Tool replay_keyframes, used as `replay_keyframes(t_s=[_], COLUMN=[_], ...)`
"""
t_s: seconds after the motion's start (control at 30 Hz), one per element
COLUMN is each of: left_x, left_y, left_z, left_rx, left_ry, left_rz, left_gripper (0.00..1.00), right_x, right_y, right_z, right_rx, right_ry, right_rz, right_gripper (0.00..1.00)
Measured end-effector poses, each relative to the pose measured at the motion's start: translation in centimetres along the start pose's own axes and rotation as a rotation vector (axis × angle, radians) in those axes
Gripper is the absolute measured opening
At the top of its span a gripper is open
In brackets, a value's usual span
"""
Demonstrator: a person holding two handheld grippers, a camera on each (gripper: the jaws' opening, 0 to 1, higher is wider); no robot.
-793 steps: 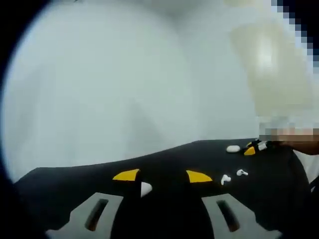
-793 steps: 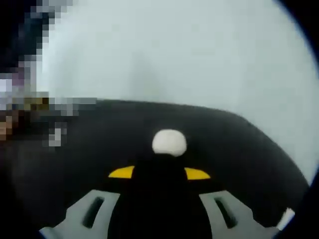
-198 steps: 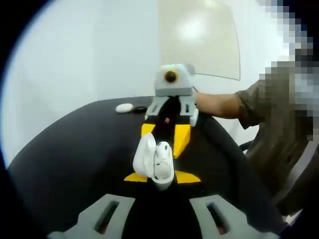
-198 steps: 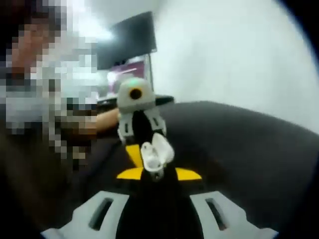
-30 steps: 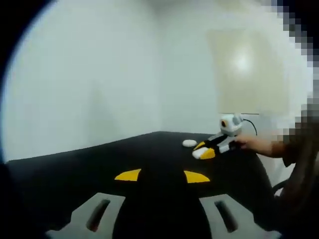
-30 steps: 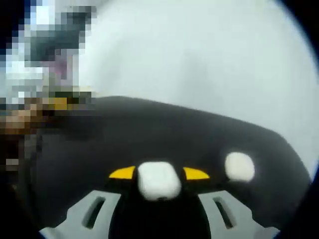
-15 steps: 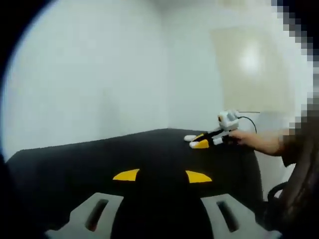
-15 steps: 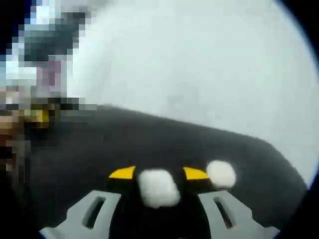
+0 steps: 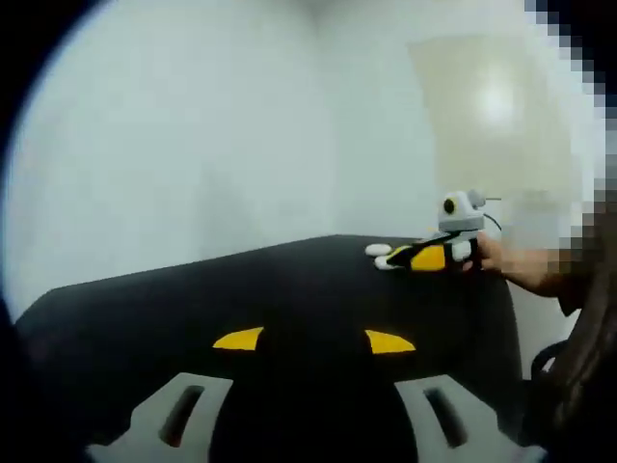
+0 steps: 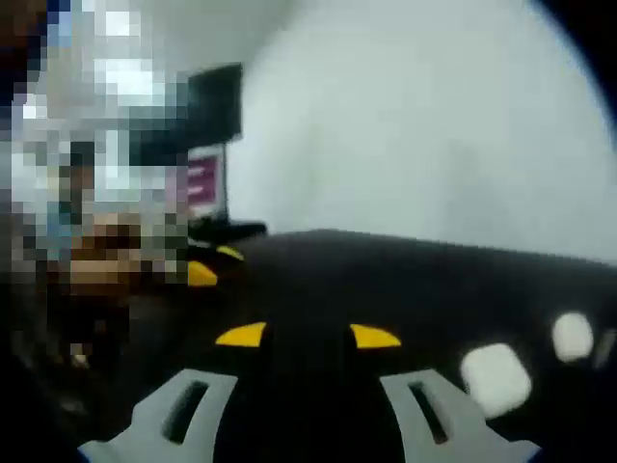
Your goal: Pick up three earphones and place each one into its charging case using tactile feedback, ensure that each earphone is properly inserted and securely positioned inside the case.
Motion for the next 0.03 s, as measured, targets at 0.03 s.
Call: replay_keyframes(t_s=[0.03], left_x=[0.17], left_y=[0.24], left_z=[0.38], left_rx=[-0.031], left_ry=[0.025], left_rz=[-0.018], left_gripper=[0.33], right_x=[0.02], right_y=[0.08], right_z=[0.26], right_rx=[0.004], right_ry=[0.014], right_rz=[0.006], right_gripper=[0.33])
Point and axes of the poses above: the point that each gripper's makers call its tool centre point, and the gripper's own axes: x roughly backward along the fingers, y roughly to its left, z roughly out of its underside, the point moved 4 cm from there along x, roughly backward along the fingers, and after that the axes turned 12 degrees about -y, right-handed, at the moved point
